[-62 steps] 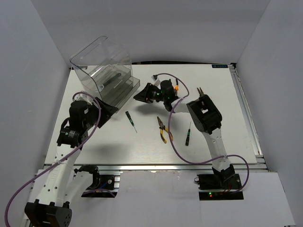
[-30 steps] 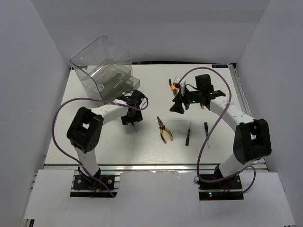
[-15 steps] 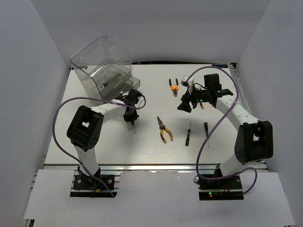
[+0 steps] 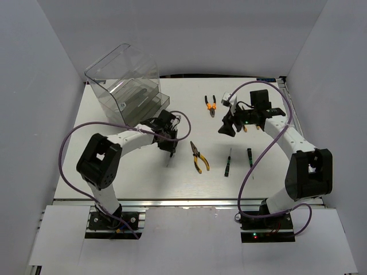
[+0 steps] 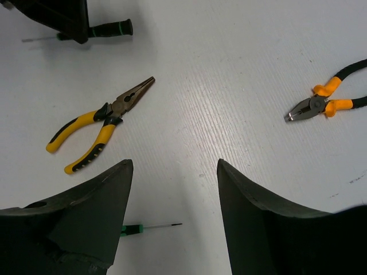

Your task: Sort the tools into containers

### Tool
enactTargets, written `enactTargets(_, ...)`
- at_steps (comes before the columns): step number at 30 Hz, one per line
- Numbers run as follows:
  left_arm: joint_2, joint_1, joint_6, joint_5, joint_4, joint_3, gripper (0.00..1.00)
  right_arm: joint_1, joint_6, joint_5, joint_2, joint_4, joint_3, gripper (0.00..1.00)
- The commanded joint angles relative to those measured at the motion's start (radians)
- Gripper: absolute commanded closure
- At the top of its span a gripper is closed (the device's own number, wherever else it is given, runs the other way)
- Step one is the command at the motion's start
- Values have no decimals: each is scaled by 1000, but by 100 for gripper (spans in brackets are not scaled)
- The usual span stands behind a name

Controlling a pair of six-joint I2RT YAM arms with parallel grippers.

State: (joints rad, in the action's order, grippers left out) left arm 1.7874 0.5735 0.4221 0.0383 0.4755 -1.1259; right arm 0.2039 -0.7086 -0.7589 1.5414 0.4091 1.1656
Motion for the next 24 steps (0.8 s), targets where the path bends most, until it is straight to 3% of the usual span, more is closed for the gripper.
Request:
enactTargets(1,-141,3,-362,129,46,-93,100,-9,-57,1,-44,31,29,33)
enactTargets(8,-125,-47,-785,-37,201,-308,100,-9,-167,20,-64,80,14,33)
enactTargets(11,-103,-102,-871,-77,203,-351,100,-9,-204,26,-67,105,20,33)
enactTargets(16,-51,-195,-891,-78,178,-477,100,-9,-224,27,-67,128,23,33)
enactTargets(23,44,-222,-905,-144,129,-543,100,-8,-252,26,-58,165,45,33)
enactTargets(24,52,-222,-902,-147,124,-542,96,-9,-255,26,-56,171,45,33)
